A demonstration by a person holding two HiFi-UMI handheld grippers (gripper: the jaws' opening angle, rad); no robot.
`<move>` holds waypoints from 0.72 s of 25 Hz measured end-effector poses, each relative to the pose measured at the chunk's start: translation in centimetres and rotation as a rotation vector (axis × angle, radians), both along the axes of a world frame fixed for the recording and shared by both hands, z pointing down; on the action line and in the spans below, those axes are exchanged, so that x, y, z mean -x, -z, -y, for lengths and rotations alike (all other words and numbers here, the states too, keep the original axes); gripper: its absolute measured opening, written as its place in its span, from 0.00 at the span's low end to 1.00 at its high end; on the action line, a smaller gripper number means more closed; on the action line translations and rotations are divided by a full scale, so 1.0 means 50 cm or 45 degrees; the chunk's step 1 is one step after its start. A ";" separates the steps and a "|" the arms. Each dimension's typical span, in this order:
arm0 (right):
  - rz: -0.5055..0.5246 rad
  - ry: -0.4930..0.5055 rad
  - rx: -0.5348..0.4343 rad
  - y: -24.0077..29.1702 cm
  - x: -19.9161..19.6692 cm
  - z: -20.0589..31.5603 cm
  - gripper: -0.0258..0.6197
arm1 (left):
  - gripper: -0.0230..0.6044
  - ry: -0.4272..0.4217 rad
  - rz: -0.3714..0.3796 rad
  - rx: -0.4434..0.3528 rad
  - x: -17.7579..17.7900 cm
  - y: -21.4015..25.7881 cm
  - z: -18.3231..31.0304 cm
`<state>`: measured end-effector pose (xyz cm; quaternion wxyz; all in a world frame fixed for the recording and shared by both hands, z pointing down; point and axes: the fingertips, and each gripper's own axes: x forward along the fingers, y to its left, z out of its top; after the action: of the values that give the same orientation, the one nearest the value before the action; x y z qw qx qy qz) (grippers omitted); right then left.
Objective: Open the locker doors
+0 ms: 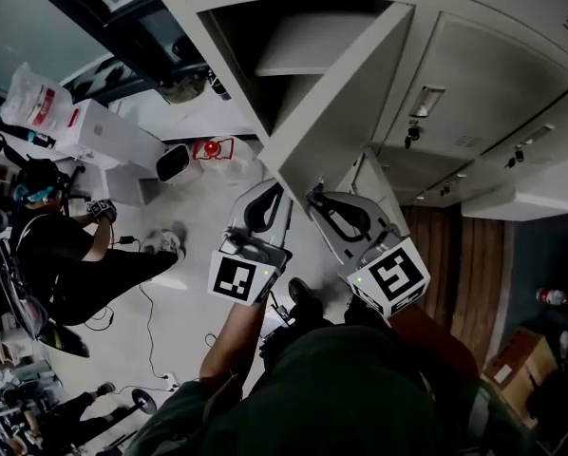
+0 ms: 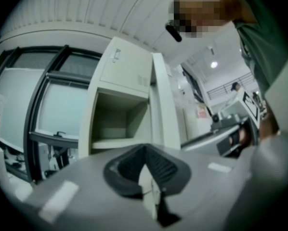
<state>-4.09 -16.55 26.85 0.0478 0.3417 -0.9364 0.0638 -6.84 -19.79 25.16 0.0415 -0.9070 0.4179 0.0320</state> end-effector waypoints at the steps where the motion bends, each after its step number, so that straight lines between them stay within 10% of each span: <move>1: -0.001 -0.004 0.008 0.000 -0.015 -0.013 0.06 | 0.02 -0.017 0.003 0.001 -0.016 0.001 -0.012; 18: 0.007 -0.266 0.014 0.007 -0.318 -0.097 0.05 | 0.03 -0.343 0.203 0.028 -0.323 -0.032 -0.137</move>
<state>11.79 -11.70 26.51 0.0400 0.4370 -0.8955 0.0746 9.33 -12.96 26.78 0.0599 -0.9549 0.2881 -0.0393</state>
